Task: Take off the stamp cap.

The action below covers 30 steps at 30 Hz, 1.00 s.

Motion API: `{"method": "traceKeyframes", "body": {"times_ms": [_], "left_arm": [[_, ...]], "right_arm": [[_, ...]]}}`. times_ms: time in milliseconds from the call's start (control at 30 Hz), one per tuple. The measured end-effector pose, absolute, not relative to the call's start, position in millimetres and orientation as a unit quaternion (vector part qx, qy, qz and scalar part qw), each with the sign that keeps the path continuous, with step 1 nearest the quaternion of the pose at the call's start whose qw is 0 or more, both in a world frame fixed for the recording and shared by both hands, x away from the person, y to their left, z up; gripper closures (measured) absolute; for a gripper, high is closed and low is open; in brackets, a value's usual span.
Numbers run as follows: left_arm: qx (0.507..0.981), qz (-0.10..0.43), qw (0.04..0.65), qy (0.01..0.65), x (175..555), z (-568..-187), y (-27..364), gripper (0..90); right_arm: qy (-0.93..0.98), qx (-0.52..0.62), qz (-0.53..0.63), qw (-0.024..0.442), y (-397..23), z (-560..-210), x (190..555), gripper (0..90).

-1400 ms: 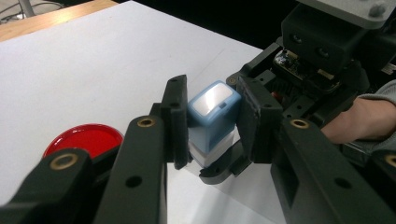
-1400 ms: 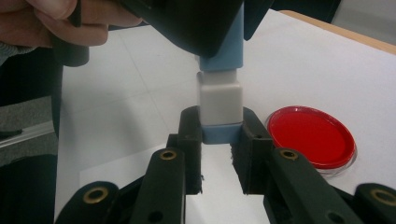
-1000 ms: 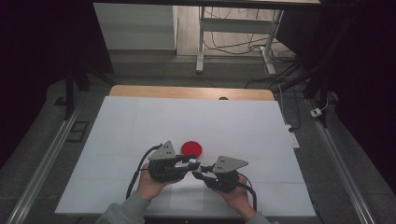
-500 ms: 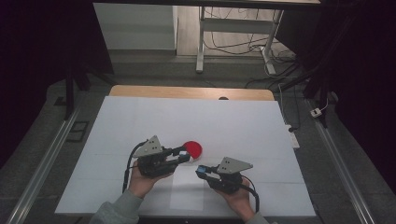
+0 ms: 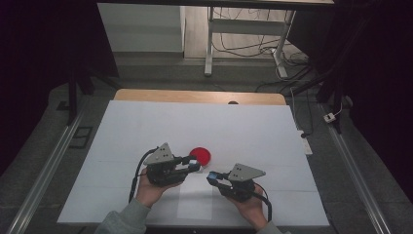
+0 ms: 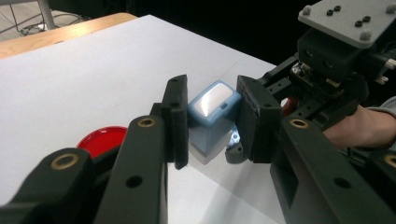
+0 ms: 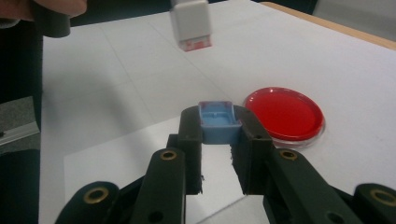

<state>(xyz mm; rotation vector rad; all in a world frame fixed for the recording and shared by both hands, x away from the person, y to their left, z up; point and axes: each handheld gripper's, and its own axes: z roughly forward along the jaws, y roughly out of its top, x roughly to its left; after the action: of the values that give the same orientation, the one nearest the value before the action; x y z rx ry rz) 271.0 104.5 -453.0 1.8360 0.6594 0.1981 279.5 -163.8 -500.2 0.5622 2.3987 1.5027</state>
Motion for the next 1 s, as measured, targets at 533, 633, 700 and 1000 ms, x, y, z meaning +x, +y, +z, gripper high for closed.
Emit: {"method": "traceKeyframes", "body": {"times_ms": [533,633,700,1000], "left_arm": [[0.785,0.075,0.542,0.292,275.0,-459.6,106.3,66.1],[0.789,0.072,0.535,0.292,276.0,-461.9,104.9,66.1],[0.79,0.072,0.534,0.293,276.3,-462.6,104.7,66.1],[0.788,0.076,0.533,0.299,277.1,-462.5,108.1,66.1]], "right_arm": [[0.816,0.225,0.509,0.154,-194.6,-499.3,282.4,73.9],[0.814,0.234,0.508,0.158,-201.1,-499.4,283.4,73.9],[0.813,0.238,0.507,0.159,-204.8,-499.4,283.4,73.9],[0.81,0.255,0.5,0.172,-224.5,-498.6,280.7,73.8]]}}
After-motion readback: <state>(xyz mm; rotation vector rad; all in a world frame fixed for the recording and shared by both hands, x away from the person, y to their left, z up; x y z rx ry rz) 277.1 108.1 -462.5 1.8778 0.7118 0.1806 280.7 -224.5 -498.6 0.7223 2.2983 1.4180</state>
